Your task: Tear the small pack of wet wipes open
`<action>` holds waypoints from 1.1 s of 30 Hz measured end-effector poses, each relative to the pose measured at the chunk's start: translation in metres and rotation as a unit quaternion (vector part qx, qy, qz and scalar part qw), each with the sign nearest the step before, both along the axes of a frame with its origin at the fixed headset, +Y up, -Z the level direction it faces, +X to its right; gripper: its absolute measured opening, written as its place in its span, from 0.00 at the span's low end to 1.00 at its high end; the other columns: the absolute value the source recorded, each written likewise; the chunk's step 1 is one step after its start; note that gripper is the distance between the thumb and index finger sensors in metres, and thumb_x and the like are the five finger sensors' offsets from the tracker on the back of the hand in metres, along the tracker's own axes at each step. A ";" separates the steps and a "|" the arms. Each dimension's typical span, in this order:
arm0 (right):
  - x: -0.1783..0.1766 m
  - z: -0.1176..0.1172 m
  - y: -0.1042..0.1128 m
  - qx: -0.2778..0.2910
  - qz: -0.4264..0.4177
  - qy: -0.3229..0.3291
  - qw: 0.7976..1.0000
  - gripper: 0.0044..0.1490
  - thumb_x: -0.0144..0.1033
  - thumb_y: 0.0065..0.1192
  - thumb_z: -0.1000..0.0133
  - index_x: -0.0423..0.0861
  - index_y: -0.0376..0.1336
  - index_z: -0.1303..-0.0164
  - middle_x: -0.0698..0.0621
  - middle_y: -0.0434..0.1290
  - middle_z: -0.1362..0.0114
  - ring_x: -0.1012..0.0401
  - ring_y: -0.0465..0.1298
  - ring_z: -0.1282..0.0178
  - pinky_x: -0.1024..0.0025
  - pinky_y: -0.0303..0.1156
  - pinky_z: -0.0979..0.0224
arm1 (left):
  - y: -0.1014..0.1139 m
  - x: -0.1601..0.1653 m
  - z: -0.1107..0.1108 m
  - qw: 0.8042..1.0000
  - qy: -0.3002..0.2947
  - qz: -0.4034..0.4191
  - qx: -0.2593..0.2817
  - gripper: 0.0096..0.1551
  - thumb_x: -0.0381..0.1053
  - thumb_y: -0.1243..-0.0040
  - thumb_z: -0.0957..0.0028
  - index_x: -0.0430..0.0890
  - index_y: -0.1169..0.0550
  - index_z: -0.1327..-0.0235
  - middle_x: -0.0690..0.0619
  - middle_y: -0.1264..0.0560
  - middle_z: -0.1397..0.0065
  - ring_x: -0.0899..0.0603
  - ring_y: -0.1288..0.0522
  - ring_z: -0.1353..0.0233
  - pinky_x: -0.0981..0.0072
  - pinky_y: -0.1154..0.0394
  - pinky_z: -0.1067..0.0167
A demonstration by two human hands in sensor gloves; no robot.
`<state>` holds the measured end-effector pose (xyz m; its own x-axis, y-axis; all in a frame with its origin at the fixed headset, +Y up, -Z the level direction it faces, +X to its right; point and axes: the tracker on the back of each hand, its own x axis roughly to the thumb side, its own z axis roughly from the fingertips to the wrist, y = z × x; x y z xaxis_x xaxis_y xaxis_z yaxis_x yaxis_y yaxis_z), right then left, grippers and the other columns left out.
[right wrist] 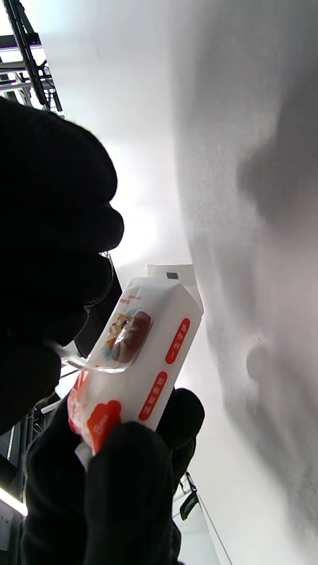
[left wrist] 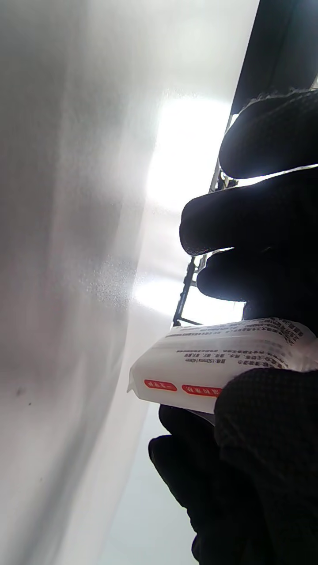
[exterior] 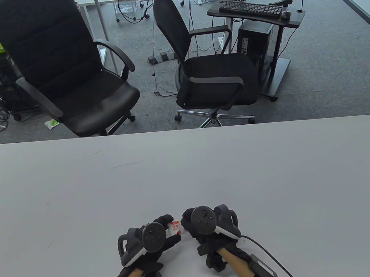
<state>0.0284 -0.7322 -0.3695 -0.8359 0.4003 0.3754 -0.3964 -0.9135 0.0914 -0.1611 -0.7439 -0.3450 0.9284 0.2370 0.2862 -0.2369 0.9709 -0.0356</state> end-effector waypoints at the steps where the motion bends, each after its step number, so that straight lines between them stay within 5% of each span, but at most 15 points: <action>1: 0.002 -0.001 0.000 0.001 0.000 -0.003 1.000 0.20 0.40 0.55 0.32 0.43 0.64 0.36 0.41 0.75 0.30 0.40 0.76 0.35 0.46 0.77 0.38 | 0.001 -0.001 0.000 1.000 0.003 -0.008 0.000 0.42 0.68 0.37 0.53 0.52 0.35 0.29 0.49 0.23 0.30 0.41 0.18 0.33 0.36 0.28 0.31; 33: 0.023 -0.010 -0.006 -0.039 -0.031 -0.011 0.999 0.20 0.40 0.52 0.31 0.43 0.63 0.34 0.40 0.75 0.29 0.39 0.75 0.34 0.44 0.75 0.37 | 0.000 -0.016 -0.006 0.999 0.029 0.010 -0.033 0.40 0.69 0.39 0.53 0.55 0.33 0.29 0.47 0.25 0.27 0.38 0.19 0.31 0.34 0.29 0.30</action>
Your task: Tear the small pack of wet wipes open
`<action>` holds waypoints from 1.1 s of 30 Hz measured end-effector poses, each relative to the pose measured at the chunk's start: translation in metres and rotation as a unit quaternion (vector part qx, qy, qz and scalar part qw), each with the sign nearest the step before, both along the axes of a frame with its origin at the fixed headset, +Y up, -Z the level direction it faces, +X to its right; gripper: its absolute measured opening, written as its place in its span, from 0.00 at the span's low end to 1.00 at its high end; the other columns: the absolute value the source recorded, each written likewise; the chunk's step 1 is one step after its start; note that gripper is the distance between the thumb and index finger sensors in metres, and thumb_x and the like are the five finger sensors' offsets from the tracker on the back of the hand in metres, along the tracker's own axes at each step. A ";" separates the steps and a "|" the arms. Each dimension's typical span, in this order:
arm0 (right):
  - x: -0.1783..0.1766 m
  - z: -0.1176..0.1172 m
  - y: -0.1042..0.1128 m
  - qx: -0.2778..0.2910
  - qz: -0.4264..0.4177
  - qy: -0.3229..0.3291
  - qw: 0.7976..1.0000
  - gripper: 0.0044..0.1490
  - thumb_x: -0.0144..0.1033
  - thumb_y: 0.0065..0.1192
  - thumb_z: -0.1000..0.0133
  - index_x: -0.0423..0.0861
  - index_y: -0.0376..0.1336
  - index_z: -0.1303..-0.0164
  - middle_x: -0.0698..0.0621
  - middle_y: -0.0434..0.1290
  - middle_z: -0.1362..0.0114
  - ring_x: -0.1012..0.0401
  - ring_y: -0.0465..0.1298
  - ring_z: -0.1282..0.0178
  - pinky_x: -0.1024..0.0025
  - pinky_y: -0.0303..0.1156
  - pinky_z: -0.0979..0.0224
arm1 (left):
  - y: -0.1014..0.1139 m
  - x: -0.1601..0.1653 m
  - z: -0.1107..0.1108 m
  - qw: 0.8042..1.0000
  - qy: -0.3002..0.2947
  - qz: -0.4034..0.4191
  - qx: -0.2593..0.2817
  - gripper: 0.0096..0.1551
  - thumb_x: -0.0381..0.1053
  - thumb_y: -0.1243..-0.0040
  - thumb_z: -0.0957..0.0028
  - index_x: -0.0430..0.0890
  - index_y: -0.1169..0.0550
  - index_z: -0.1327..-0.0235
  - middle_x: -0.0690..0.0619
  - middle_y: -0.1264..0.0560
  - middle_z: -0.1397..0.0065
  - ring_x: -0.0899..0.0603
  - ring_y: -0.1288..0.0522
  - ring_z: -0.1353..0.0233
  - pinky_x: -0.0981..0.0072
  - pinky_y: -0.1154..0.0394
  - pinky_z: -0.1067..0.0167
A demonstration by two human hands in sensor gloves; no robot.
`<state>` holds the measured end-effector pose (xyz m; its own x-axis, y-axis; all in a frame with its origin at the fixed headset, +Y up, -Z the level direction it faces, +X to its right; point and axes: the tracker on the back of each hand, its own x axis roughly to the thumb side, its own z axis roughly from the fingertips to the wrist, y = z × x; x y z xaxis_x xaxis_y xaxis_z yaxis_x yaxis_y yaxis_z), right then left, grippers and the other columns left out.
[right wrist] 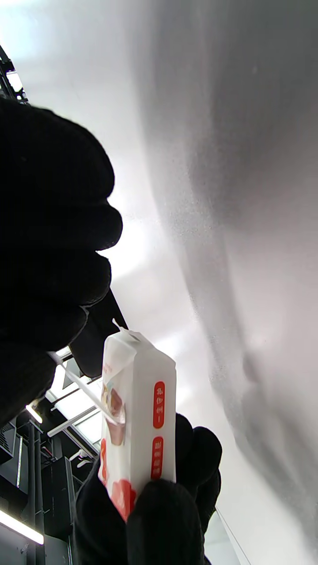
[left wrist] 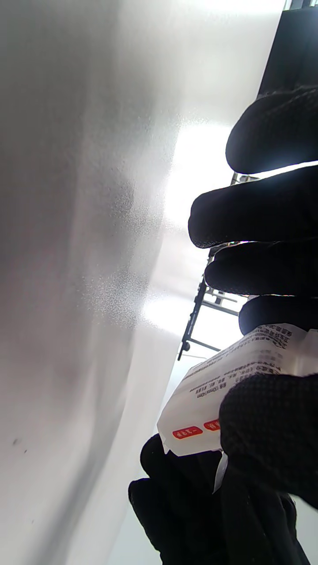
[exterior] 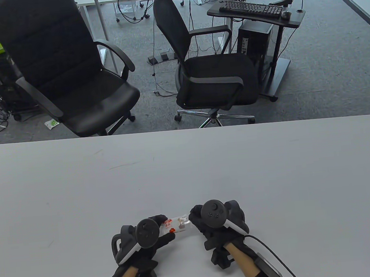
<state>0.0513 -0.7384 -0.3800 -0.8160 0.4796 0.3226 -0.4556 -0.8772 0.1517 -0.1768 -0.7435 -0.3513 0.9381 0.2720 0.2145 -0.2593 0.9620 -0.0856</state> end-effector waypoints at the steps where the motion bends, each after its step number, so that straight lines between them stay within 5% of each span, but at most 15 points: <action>1: 0.001 0.000 0.000 0.002 0.009 0.002 1.000 0.21 0.41 0.51 0.31 0.43 0.64 0.34 0.39 0.74 0.29 0.37 0.74 0.33 0.42 0.74 0.37 | 0.000 0.000 0.000 1.000 0.001 0.000 0.000 0.39 0.69 0.39 0.53 0.56 0.33 0.29 0.47 0.25 0.27 0.38 0.19 0.30 0.34 0.29 0.30; 6: 0.010 -0.001 0.002 -0.047 0.093 0.043 0.994 0.37 0.50 0.40 0.30 0.38 0.53 0.17 0.30 0.60 0.15 0.30 0.58 0.21 0.30 0.62 0.29 | 0.000 -0.001 -0.001 1.000 -0.005 0.007 -0.008 0.39 0.68 0.39 0.53 0.56 0.33 0.29 0.48 0.25 0.26 0.38 0.20 0.29 0.33 0.30 0.30; 9: 0.026 -0.002 0.007 -0.080 0.108 0.029 0.991 0.39 0.48 0.37 0.29 0.38 0.44 0.13 0.27 0.47 0.11 0.29 0.46 0.18 0.27 0.53 0.27 | 0.000 -0.001 -0.002 1.000 0.010 -0.008 0.001 0.39 0.68 0.39 0.52 0.56 0.32 0.29 0.48 0.25 0.26 0.38 0.21 0.28 0.33 0.30 0.29; 14: 0.062 0.006 0.014 0.002 0.170 -0.009 0.985 0.43 0.51 0.34 0.29 0.41 0.30 0.13 0.33 0.27 0.10 0.35 0.28 0.18 0.25 0.38 0.27 | 0.003 -0.005 -0.008 0.999 0.012 0.031 -0.015 0.39 0.68 0.39 0.51 0.56 0.33 0.28 0.46 0.28 0.23 0.34 0.25 0.23 0.31 0.33 0.28; 18: 0.084 0.013 0.007 0.035 0.221 -0.028 0.974 0.45 0.54 0.33 0.29 0.43 0.27 0.14 0.34 0.23 0.12 0.36 0.24 0.20 0.25 0.34 0.27 | 0.010 0.007 -0.019 0.999 0.004 0.038 -0.014 0.39 0.68 0.40 0.51 0.57 0.33 0.26 0.45 0.32 0.19 0.31 0.32 0.18 0.28 0.37 0.27; 23: 0.099 0.014 -0.005 0.005 0.211 -0.041 0.977 0.45 0.53 0.33 0.29 0.43 0.27 0.14 0.35 0.23 0.12 0.37 0.24 0.20 0.25 0.33 0.28 | 0.013 0.032 -0.050 0.999 0.009 0.010 -0.041 0.38 0.67 0.40 0.51 0.58 0.33 0.26 0.45 0.36 0.16 0.30 0.38 0.15 0.26 0.42 0.25; 33: 0.097 0.015 -0.006 0.004 0.216 -0.051 0.975 0.45 0.53 0.33 0.29 0.42 0.28 0.14 0.34 0.24 0.11 0.36 0.25 0.19 0.25 0.35 0.27 | -0.010 0.052 -0.102 0.988 0.043 -0.040 -0.142 0.39 0.65 0.41 0.50 0.62 0.35 0.23 0.45 0.42 0.13 0.28 0.48 0.13 0.24 0.49 0.24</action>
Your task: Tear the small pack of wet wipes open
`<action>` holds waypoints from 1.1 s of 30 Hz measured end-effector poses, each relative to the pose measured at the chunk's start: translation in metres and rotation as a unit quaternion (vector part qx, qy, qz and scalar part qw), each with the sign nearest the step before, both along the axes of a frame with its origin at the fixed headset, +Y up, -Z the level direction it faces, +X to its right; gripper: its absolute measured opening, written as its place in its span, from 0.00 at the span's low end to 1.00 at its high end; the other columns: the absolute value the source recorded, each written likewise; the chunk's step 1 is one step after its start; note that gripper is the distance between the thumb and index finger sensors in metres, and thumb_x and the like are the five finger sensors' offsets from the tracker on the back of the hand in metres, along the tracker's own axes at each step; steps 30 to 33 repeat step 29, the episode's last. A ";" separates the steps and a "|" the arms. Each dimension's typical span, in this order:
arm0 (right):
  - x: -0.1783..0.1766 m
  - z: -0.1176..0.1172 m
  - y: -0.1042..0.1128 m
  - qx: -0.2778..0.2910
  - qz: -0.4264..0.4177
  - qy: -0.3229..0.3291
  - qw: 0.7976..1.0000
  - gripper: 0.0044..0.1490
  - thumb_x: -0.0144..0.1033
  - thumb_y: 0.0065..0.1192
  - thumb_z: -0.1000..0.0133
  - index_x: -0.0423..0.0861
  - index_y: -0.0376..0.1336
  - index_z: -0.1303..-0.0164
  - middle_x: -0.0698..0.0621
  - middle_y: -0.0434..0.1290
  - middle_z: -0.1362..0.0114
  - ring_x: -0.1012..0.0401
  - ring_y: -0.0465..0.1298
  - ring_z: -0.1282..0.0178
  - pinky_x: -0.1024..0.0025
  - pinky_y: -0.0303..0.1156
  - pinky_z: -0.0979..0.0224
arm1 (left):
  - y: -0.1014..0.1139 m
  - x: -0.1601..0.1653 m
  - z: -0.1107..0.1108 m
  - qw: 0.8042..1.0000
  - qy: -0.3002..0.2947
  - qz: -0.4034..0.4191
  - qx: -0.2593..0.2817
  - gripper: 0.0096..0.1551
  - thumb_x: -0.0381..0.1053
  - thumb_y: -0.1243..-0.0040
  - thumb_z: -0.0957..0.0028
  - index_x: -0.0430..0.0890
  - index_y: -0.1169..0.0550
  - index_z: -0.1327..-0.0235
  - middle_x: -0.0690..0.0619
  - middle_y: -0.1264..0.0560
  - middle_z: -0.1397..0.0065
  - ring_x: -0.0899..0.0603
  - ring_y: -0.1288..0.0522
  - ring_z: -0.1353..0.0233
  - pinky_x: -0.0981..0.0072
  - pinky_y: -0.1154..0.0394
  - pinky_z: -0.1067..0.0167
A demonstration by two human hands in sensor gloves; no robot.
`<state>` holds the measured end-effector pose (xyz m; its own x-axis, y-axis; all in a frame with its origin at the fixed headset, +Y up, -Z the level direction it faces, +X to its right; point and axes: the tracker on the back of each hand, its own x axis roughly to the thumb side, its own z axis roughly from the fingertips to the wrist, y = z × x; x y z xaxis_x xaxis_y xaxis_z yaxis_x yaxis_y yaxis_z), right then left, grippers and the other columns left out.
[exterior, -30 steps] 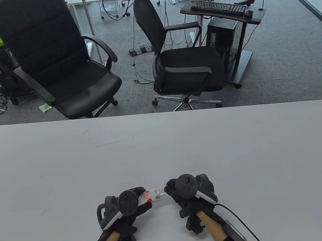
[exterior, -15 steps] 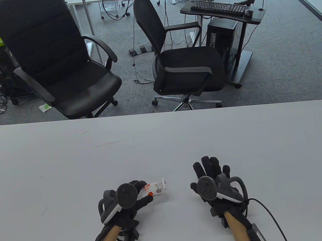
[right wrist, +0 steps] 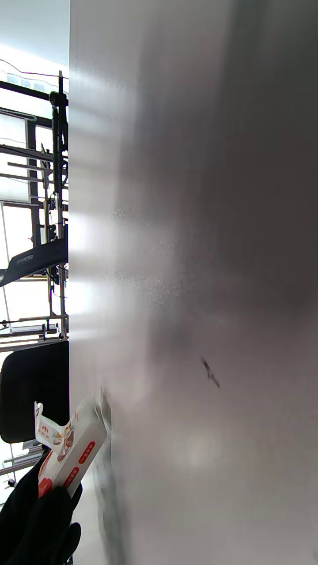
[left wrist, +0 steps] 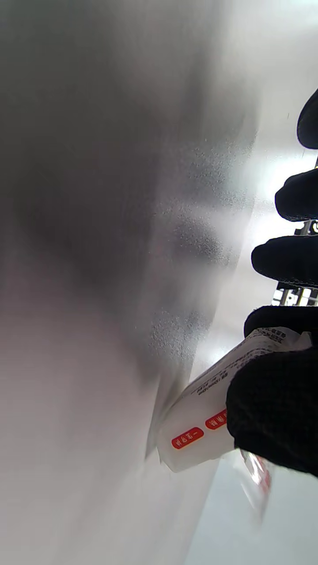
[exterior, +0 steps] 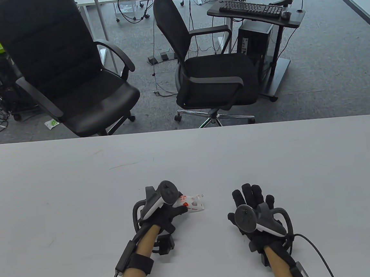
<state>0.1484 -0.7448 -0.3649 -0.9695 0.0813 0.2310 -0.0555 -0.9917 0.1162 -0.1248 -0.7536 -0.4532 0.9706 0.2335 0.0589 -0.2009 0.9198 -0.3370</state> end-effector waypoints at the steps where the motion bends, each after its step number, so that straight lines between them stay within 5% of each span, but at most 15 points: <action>1: -0.001 0.000 0.000 0.000 0.000 0.001 1.000 0.45 0.53 0.34 0.29 0.41 0.28 0.14 0.34 0.24 0.11 0.36 0.25 0.19 0.25 0.35 0.27 | -0.002 0.000 -0.002 1.000 0.005 -0.005 -0.009 0.39 0.65 0.41 0.50 0.62 0.36 0.22 0.45 0.43 0.12 0.29 0.49 0.12 0.24 0.51 0.24; 6: -0.003 -0.001 -0.002 -0.006 0.016 -0.003 1.000 0.45 0.54 0.33 0.29 0.41 0.28 0.14 0.33 0.25 0.11 0.36 0.25 0.19 0.25 0.35 0.27 | 0.001 -0.001 0.003 0.999 -0.001 -0.041 -0.012 0.47 0.66 0.46 0.46 0.59 0.51 0.16 0.45 0.57 0.10 0.30 0.61 0.12 0.25 0.59 0.24; 11: -0.005 -0.001 -0.004 -0.010 0.020 -0.005 1.000 0.45 0.54 0.33 0.29 0.41 0.28 0.14 0.33 0.25 0.11 0.36 0.25 0.19 0.25 0.35 0.27 | 0.020 -0.013 0.035 0.993 -0.022 -0.094 0.062 0.51 0.70 0.58 0.45 0.56 0.62 0.17 0.43 0.68 0.11 0.31 0.72 0.13 0.25 0.67 0.26; 14: -0.006 0.000 -0.006 -0.014 0.028 -0.003 1.000 0.46 0.54 0.34 0.29 0.42 0.28 0.14 0.33 0.24 0.11 0.36 0.25 0.19 0.25 0.35 0.27 | 0.026 -0.032 0.055 0.994 -0.034 -0.092 0.043 0.52 0.72 0.62 0.45 0.56 0.68 0.19 0.44 0.76 0.14 0.33 0.80 0.16 0.26 0.73 0.29; 20: -0.007 -0.001 -0.006 -0.023 0.028 -0.003 0.999 0.46 0.54 0.34 0.29 0.42 0.28 0.14 0.33 0.24 0.11 0.36 0.25 0.19 0.24 0.35 0.27 | 0.014 -0.070 0.083 0.995 -0.008 -0.078 0.057 0.52 0.73 0.64 0.45 0.55 0.68 0.19 0.43 0.76 0.15 0.32 0.80 0.17 0.26 0.74 0.30; 33: -0.007 0.001 -0.009 -0.030 0.034 -0.002 0.999 0.46 0.54 0.34 0.29 0.41 0.28 0.14 0.33 0.25 0.11 0.35 0.25 0.19 0.24 0.36 0.27 | 0.004 -0.091 0.086 0.997 0.019 -0.071 0.036 0.52 0.73 0.65 0.46 0.55 0.68 0.19 0.44 0.77 0.15 0.33 0.81 0.17 0.26 0.75 0.30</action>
